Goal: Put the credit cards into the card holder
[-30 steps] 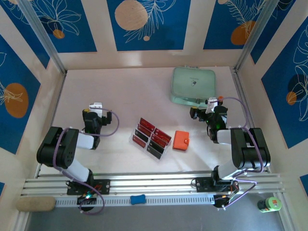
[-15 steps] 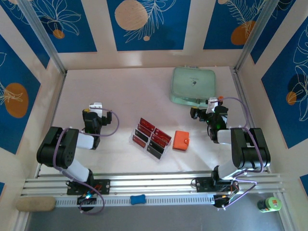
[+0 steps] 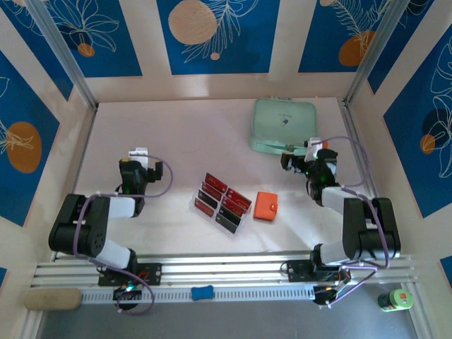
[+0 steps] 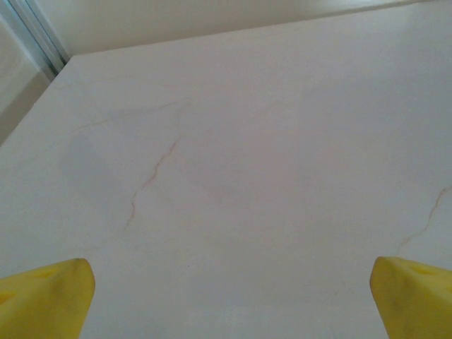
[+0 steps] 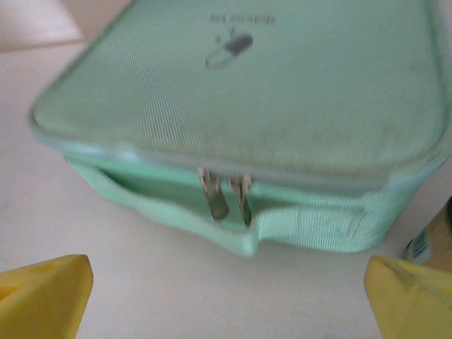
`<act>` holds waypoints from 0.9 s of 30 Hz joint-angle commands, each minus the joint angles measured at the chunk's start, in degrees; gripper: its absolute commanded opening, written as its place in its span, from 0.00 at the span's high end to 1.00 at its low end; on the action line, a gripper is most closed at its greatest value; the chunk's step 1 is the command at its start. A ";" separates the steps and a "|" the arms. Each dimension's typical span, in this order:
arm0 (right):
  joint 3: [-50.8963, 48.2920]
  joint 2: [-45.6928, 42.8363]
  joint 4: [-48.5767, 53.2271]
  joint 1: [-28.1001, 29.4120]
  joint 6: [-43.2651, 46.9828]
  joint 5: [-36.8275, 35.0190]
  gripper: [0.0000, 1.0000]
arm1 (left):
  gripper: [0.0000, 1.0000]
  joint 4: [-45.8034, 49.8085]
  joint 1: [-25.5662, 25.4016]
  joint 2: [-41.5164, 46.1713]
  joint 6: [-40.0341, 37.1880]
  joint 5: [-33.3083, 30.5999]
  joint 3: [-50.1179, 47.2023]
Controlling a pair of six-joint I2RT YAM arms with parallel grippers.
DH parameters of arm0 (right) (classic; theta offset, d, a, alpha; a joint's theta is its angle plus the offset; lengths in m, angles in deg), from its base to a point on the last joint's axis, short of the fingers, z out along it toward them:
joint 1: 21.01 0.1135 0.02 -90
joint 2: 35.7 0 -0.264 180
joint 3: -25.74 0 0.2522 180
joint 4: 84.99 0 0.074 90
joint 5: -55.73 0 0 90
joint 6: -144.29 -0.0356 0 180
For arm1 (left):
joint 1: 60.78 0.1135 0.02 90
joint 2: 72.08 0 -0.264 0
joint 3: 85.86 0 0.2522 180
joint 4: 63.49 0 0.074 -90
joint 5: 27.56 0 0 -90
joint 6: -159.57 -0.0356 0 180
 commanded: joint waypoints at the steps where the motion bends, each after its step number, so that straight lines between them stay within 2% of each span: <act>1: 8.28 -5.79 14.94 -0.51 -9.10 -2.31 0.01 | 0.00 10.82 0.57 3.74 1.33 -2.41 5.31; 4: 16.30 -7.64 29.82 -2.96 -21.59 -2.65 0.01 | 0.00 13.71 0.57 7.17 2.24 -4.69 6.78; 5: 18.08 -8.01 32.35 -4.22 -22.90 0.85 0.01 | 0.00 14.98 0.59 8.63 2.52 -4.81 7.57; 8: 19.78 -10.23 33.85 -4.65 -21.12 12.93 0.01 | 0.00 24.59 0.48 12.61 5.27 -4.18 12.73; 10: 20.23 -12.66 36.48 -2.29 -19.23 15.64 0.01 | 0.00 31.97 0.35 14.83 7.65 -2.55 16.68; 14: 21.59 -16.61 48.20 7.46 -15.11 12.43 0.00 | 0.00 42.87 -0.20 18.95 13.71 1.16 22.17; 18: 18.64 -20.25 56.34 17.43 -15.64 9.91 0.03 | 0.00 51.56 -1.24 21.19 18.15 5.00 24.93; 27: 8.73 -29.71 66.54 39.10 -26.68 3.49 0.05 | 0.00 56.59 -3.50 21.77 21.11 6.55 23.38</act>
